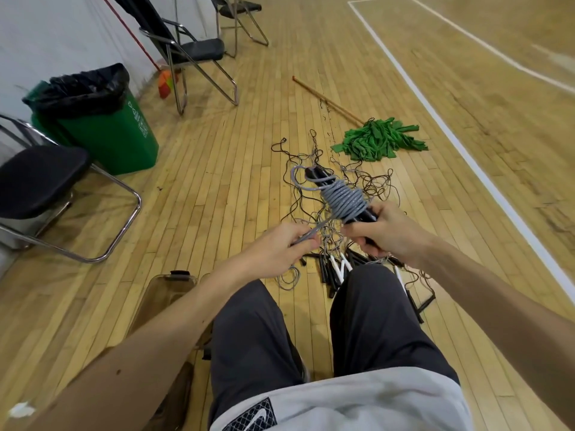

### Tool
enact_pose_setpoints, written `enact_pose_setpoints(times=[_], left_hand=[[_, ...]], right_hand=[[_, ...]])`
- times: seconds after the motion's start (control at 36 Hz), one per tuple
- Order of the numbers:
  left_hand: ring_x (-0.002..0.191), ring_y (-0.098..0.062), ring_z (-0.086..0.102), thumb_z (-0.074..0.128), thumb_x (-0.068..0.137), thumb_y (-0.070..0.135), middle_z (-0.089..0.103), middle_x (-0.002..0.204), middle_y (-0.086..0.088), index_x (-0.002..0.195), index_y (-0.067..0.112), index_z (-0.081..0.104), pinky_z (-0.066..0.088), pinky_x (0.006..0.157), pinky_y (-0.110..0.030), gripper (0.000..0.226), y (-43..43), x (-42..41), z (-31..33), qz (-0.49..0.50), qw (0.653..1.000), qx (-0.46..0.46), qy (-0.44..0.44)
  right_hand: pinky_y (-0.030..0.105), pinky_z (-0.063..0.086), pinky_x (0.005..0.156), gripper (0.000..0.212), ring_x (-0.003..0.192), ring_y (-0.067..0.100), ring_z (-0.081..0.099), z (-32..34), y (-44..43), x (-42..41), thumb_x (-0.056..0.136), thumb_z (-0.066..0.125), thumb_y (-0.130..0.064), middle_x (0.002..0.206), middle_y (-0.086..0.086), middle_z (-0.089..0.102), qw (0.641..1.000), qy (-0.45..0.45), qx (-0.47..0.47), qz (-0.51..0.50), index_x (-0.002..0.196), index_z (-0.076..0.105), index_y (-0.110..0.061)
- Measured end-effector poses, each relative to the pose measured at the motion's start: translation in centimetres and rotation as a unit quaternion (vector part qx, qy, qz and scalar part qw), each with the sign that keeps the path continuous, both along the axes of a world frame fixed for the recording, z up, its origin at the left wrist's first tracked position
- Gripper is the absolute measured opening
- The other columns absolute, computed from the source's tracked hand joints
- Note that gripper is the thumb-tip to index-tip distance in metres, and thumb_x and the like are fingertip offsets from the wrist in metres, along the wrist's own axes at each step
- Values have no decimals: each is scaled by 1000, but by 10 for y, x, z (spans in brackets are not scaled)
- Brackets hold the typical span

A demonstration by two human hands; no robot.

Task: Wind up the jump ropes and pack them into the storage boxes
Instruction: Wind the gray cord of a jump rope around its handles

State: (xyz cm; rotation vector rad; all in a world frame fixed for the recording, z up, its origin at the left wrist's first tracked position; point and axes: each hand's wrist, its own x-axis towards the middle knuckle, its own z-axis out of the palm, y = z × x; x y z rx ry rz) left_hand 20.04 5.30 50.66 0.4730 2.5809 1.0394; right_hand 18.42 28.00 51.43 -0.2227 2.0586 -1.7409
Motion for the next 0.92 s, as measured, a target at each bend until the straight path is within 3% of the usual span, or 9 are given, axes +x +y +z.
enact_pose_setpoints(times=[0.14, 0.22, 0.33, 0.42, 0.53, 0.64, 0.72, 0.83, 0.92], left_hand=[[56, -17, 46, 44, 106, 35, 53, 67, 1, 86, 18, 56, 35, 55, -36, 29, 2, 5, 5, -29, 990, -123, 56], [61, -16, 50, 39, 108, 34, 52, 71, 3, 89, 17, 54, 35, 53, -32, 30, 3, 7, 15, -46, 965, -226, 124], [72, -19, 57, 37, 108, 34, 57, 80, 5, 94, 20, 54, 49, 62, -36, 26, 2, 6, 29, -75, 929, -287, 221], [77, -16, 54, 40, 107, 35, 51, 82, 8, 91, 25, 49, 35, 58, -27, 21, 2, 5, 42, -112, 909, -308, 259], [81, -11, 53, 54, 100, 41, 63, 90, 6, 107, 19, 67, 32, 66, -21, 26, -1, 1, 58, -164, 900, -281, 290], [77, -9, 50, 72, 88, 39, 67, 84, 4, 99, 13, 70, 40, 69, -24, 28, -1, -3, 72, -167, 923, -195, 286], [77, -7, 64, 81, 80, 34, 71, 84, 4, 107, 17, 69, 54, 76, -29, 34, 1, -5, 82, -144, 955, -139, 218], [65, -4, 64, 91, 67, 31, 67, 67, 7, 95, 26, 66, 53, 68, -27, 39, -4, -10, 85, -109, 985, -64, 119], [62, -5, 64, 92, 66, 29, 70, 69, 3, 89, 20, 69, 51, 63, -22, 34, -15, -13, 82, -87, 995, -18, 54]], right_hand=[[23, 29, 37, 13, 42, 15, 41, -11, 2, -4, 88, 70, 0, 59, 6, 52, 999, -20, 29, -36, 85, 58, -2], [24, 28, 37, 13, 42, 15, 40, -19, 0, -4, 88, 71, -3, 58, 5, 53, 997, -34, 54, -42, 85, 58, -4], [22, 28, 36, 15, 40, 14, 40, -22, -2, -3, 89, 70, -5, 56, 3, 53, 994, -47, 92, -34, 85, 56, -5], [21, 30, 35, 18, 39, 13, 41, -22, -7, 1, 89, 71, -6, 53, 0, 54, 990, -60, 131, 10, 83, 55, -6], [22, 32, 37, 18, 40, 13, 44, -17, -15, 10, 89, 72, -8, 53, 0, 56, 978, -73, 179, 81, 81, 55, -7], [22, 34, 38, 19, 41, 16, 45, -10, -25, 15, 87, 74, -11, 58, 5, 58, 967, -39, 214, 129, 79, 57, -4], [22, 39, 42, 18, 48, 19, 49, -5, -34, 18, 86, 75, -13, 60, 3, 59, 959, 3, 230, 167, 80, 60, -6], [24, 43, 46, 22, 53, 23, 53, 2, -37, 21, 85, 75, -14, 61, 4, 61, 945, 44, 241, 215, 85, 62, 3], [21, 42, 46, 20, 49, 18, 53, 8, -35, 23, 86, 75, -14, 58, 1, 60, 939, 60, 226, 251, 83, 61, 0]])
